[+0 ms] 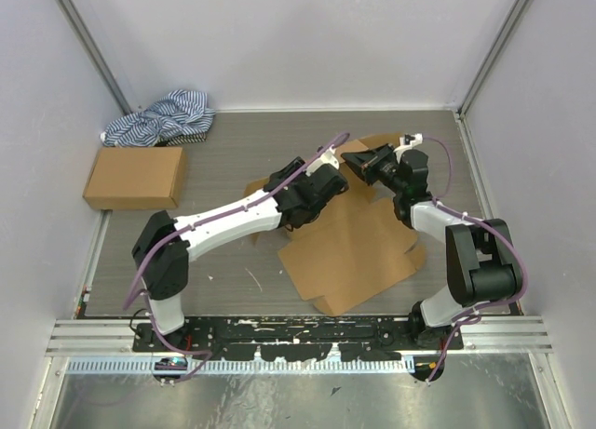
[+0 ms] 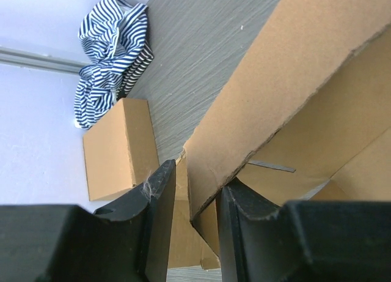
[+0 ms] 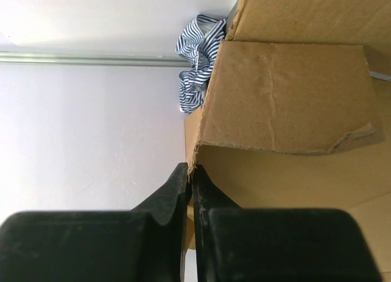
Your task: Fold the paper box
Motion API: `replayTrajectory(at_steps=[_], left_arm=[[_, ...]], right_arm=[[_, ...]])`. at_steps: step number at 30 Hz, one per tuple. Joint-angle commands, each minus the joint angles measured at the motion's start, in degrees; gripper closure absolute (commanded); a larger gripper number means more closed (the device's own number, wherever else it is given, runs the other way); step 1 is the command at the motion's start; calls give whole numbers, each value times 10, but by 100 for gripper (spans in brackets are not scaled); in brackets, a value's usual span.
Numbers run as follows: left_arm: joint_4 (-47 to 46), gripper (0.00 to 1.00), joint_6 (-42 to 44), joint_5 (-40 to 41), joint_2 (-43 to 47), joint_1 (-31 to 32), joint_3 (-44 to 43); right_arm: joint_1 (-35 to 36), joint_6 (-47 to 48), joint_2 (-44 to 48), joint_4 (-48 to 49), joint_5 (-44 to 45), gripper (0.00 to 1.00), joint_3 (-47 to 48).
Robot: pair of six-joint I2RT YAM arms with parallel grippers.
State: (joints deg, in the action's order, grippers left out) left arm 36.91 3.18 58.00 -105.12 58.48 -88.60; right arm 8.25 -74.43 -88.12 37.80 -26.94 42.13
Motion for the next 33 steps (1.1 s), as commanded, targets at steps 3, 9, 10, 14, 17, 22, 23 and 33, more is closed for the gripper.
replayTrajectory(at_steps=[3, 9, 10, 14, 17, 22, 23, 33], left_arm=[[-47, 62, 42, 28, 42, -35, 6], [-68, 61, 55, 14, 50, -64, 22], [-74, 60, 55, 12, 53, -66, 29], [-72, 55, 31, -6, 68, -61, 55], [-70, 47, 15, -10, 80, -46, 70], [-67, 44, 0, 4, 85, -19, 79], [-65, 44, -4, 6, 84, -15, 80], [-73, 55, -22, 25, 70, -7, 95]], right_arm=[[27, 4, -11, 37, -11, 89, 18], [47, 4, -25, 34, 4, 89, 27], [49, 5, -27, 34, 4, 89, 27], [61, 4, -34, 39, 8, 88, 27], [70, 4, -39, 41, 10, 88, 33], [83, 4, -41, 39, 22, 88, 39], [84, 4, -40, 38, 25, 88, 39], [86, 18, -18, 5, 42, 87, 42]])
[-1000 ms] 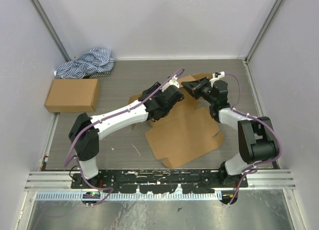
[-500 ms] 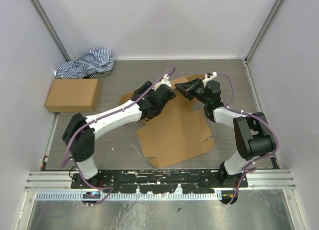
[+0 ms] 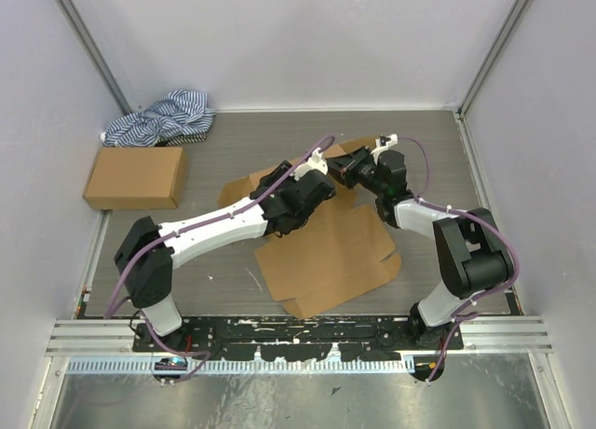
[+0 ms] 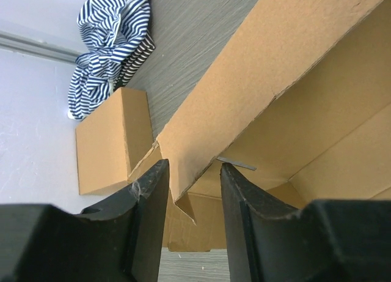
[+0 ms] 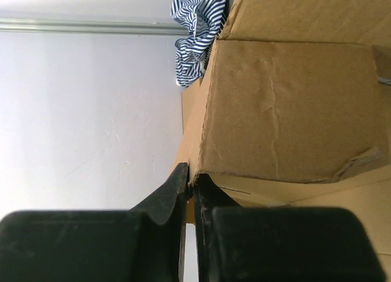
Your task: Fold the paper box
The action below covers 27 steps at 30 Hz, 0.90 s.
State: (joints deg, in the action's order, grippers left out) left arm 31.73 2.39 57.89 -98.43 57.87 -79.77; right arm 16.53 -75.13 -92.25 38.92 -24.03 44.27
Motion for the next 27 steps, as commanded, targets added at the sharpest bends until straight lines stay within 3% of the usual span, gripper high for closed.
replayTrajectory(at_steps=[1, 8, 21, 27], left_arm=[[-23, 56, -13, 30, 2, -1, 7], [-47, 71, 5, 41, -4, -1, 11], [-76, 70, 18, 52, -19, -4, 29], [-85, 75, 23, 46, -19, -10, 31]], right_arm=[[3, 25, 23, -6, 11, 87, 20], [3, 31, 29, -16, 8, 86, 20], [3, 35, 31, -18, -1, 85, 18], [3, 38, 32, -22, -3, 85, 16]])
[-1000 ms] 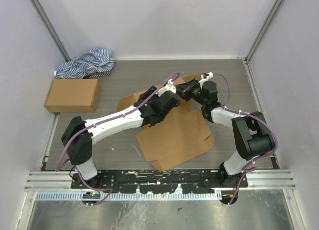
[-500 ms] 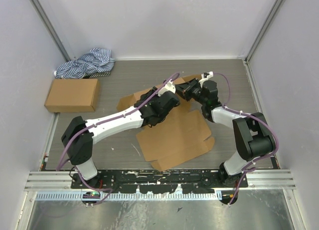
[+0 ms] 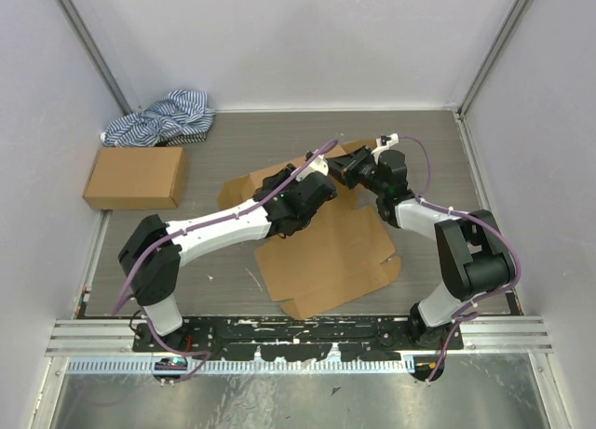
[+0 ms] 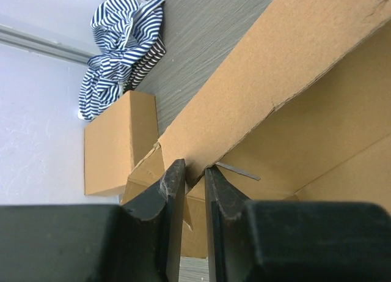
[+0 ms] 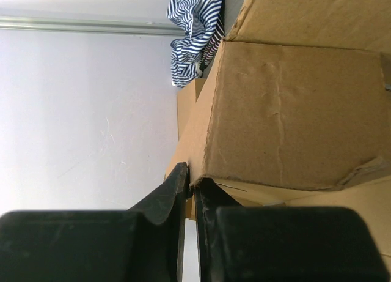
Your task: Fold the paper box
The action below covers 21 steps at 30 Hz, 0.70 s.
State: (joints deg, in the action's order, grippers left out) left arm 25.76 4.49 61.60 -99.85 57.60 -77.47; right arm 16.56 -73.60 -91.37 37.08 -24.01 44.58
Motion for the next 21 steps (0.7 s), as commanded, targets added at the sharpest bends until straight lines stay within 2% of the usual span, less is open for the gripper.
replayTrajectory(at_steps=[1, 4, 8, 15, 21], left_arm=[[-26, 77, 4, 6, -4, -8, 8], [-25, 82, 6, -1, -2, -8, 7], [-26, 88, 7, 0, 0, -8, 10], [-25, 90, 7, 16, 9, -7, 15], [-23, 90, 13, 24, 7, -6, 13]], right_arm=[[3, 22, 24, -4, -4, 85, 13], [2, 25, 23, -8, -6, 85, 13], [3, 36, 26, -21, -10, 78, 18], [1, 76, 41, -81, -12, 58, 33], [-4, 172, 96, -231, 15, 51, 61]])
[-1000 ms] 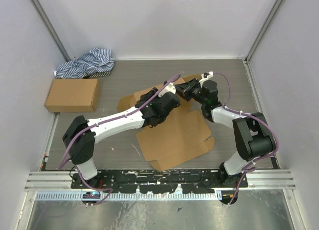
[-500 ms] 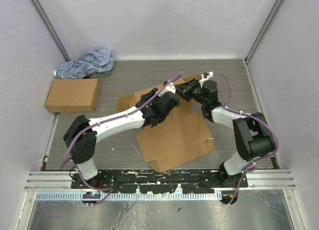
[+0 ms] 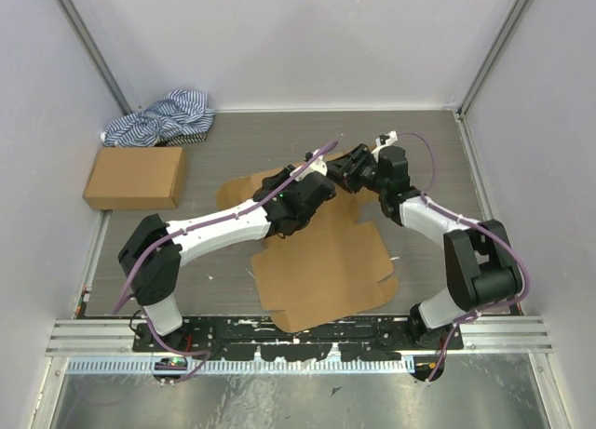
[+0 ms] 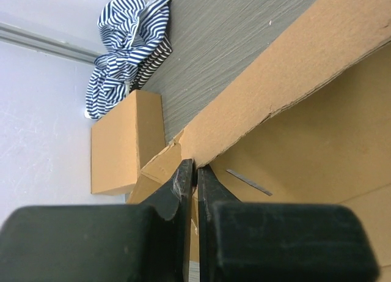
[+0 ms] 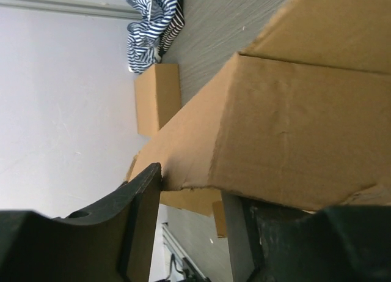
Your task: Fold the paper box
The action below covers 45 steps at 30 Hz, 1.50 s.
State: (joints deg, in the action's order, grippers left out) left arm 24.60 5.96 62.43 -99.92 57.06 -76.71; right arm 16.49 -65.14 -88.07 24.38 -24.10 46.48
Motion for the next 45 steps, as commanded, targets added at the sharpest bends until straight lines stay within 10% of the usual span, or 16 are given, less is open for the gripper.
replayTrajectory(at_steps=[1, 14, 26, 45], left_arm=[[-11, 90, -2, 19, 7, 1, 5], [-32, 94, 19, 55, 46, 2, 28], [-86, 95, 63, 55, 99, 26, 77], [-125, 95, 96, 72, 101, 42, 100]], right_arm=[[-4, 109, 74, -139, 25, 51, 51], [-152, 258, 193, -327, 124, 49, 95], [-223, 407, -3, -193, 14, 60, 111], [-250, 391, -164, -28, -233, 64, 128]])
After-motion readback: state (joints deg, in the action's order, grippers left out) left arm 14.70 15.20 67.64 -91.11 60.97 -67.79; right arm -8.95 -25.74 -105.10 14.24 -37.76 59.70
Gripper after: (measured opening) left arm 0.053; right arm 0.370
